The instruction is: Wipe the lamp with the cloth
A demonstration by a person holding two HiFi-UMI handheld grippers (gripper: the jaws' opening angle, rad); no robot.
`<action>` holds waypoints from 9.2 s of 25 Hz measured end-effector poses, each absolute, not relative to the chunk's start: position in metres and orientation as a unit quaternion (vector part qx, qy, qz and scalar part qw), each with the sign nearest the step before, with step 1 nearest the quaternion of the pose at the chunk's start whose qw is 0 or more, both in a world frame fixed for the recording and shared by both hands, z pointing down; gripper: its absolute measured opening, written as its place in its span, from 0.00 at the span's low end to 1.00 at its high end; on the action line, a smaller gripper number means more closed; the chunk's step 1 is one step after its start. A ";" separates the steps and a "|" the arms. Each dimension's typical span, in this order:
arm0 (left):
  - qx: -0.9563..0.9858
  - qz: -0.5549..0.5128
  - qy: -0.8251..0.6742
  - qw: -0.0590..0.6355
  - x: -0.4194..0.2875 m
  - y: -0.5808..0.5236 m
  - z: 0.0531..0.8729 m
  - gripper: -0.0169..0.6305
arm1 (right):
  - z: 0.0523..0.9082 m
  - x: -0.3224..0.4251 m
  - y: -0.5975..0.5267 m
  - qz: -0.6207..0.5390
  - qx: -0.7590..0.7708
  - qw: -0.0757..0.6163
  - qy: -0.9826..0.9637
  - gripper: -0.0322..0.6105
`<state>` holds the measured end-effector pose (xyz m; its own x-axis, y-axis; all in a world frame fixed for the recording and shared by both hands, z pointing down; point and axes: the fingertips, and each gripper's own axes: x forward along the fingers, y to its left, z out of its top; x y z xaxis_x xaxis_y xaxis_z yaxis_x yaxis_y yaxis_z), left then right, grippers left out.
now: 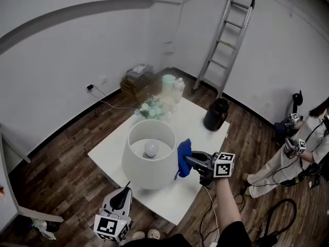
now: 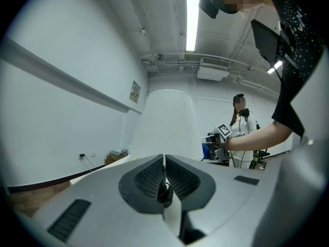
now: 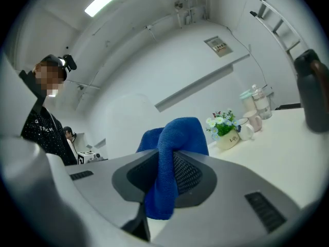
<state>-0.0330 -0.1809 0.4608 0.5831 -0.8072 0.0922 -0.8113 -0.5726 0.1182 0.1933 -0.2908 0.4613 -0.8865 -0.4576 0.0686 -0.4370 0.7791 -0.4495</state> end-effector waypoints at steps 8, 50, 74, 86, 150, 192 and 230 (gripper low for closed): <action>0.886 0.005 -0.460 0.057 -0.034 -0.191 0.447 0.05 | 0.334 0.188 -0.329 -0.180 -0.131 0.113 0.968 0.17; 0.883 0.007 -0.469 0.034 -0.037 -0.210 0.428 0.05 | 0.323 0.018 -0.391 -0.212 0.129 -0.235 0.940 0.17; 0.893 0.004 -0.449 0.040 -0.032 -0.221 0.427 0.05 | 0.287 -0.042 -0.345 -0.038 0.210 -0.407 0.888 0.17; 0.901 -0.006 -0.432 0.043 -0.034 -0.219 0.431 0.05 | 0.361 -0.076 -0.265 0.051 0.265 -0.661 0.700 0.17; 0.897 0.076 -0.435 0.010 -0.056 -0.255 0.424 0.05 | 0.550 0.003 -0.276 0.335 -0.555 -0.317 0.692 0.17; 0.899 0.092 -0.428 0.021 -0.044 -0.243 0.447 0.05 | 0.562 0.107 -0.250 -0.035 -0.469 -0.051 0.881 0.17; 0.892 0.046 -0.446 0.047 -0.052 -0.228 0.459 0.05 | 0.505 0.174 -0.182 -0.149 -0.500 -0.016 0.853 0.17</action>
